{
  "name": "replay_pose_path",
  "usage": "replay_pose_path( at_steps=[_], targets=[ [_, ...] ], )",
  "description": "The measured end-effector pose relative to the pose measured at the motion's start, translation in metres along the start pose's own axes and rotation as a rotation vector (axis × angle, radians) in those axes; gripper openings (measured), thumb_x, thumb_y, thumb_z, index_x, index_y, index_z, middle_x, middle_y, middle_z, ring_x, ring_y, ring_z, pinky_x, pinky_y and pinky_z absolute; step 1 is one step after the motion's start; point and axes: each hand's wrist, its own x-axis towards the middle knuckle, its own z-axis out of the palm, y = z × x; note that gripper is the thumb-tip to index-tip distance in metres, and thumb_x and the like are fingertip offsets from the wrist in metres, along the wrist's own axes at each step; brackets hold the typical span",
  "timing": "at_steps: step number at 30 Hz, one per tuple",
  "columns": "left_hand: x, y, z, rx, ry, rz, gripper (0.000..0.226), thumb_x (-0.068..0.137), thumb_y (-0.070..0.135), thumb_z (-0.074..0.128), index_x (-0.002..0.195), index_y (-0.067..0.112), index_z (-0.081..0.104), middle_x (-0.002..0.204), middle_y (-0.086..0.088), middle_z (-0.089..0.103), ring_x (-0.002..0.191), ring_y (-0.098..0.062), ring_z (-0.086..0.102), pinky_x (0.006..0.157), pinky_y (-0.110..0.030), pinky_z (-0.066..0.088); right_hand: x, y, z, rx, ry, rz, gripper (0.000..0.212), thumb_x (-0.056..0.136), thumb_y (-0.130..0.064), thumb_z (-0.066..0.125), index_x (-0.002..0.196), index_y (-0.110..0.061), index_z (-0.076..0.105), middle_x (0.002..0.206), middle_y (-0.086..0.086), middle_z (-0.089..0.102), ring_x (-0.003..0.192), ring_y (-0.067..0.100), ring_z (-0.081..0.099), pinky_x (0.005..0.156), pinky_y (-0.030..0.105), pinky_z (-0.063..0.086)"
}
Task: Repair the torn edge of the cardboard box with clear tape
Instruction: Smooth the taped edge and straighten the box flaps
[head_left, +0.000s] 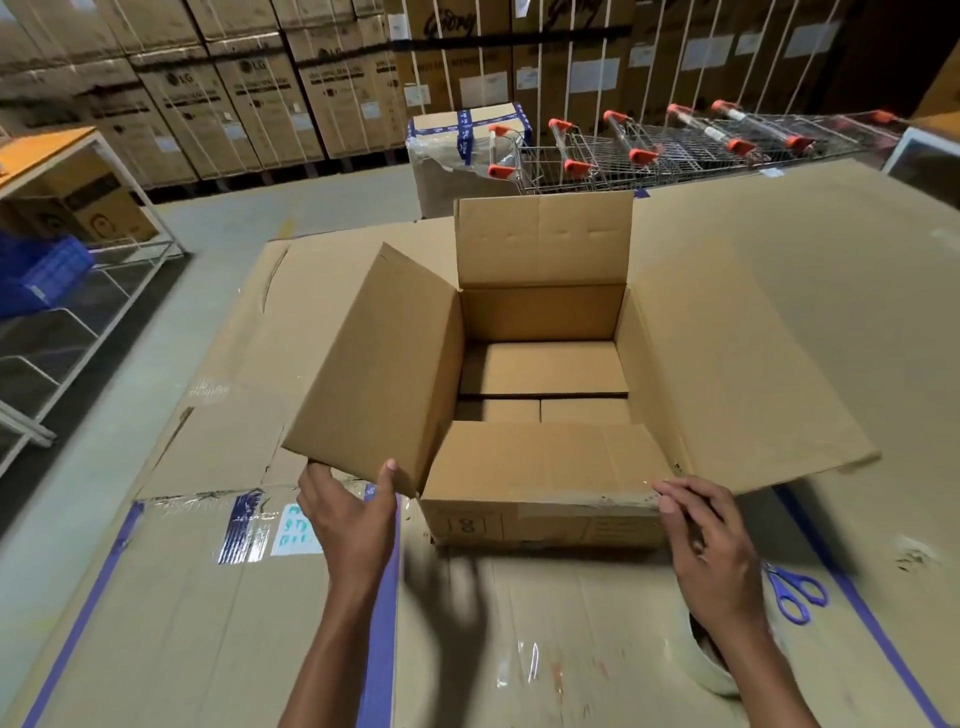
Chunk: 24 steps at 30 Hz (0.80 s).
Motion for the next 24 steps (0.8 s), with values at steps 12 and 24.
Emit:
replay_pose_path(
  at_steps=[12,24],
  targets=[
    [-0.014,0.028,0.011,-0.029,-0.055,0.084,0.078,0.084,0.019,0.084,0.147,0.008,0.039,0.138,-0.015,0.053,0.127,-0.035,0.049,0.107,-0.053,0.045,-0.002,0.006,0.003,0.023,0.019,0.006,0.042,0.101,-0.045,0.047,0.122,-0.021,0.074,0.127,-0.012,0.055,0.118,0.009,0.057,0.083,0.045,0.061],
    [-0.022,0.038,0.020,-0.014,-0.053,0.070,0.087,0.092,0.024,0.076,0.160,0.010,0.023,0.148,-0.018,0.044,0.134,-0.034,0.045,0.110,-0.051,0.044,-0.001,0.005,0.001,0.007,0.013,0.008,0.043,0.101,-0.047,0.045,0.124,-0.023,0.073,0.129,-0.013,0.054,0.119,0.006,0.056,0.084,0.041,0.061]
  ],
)
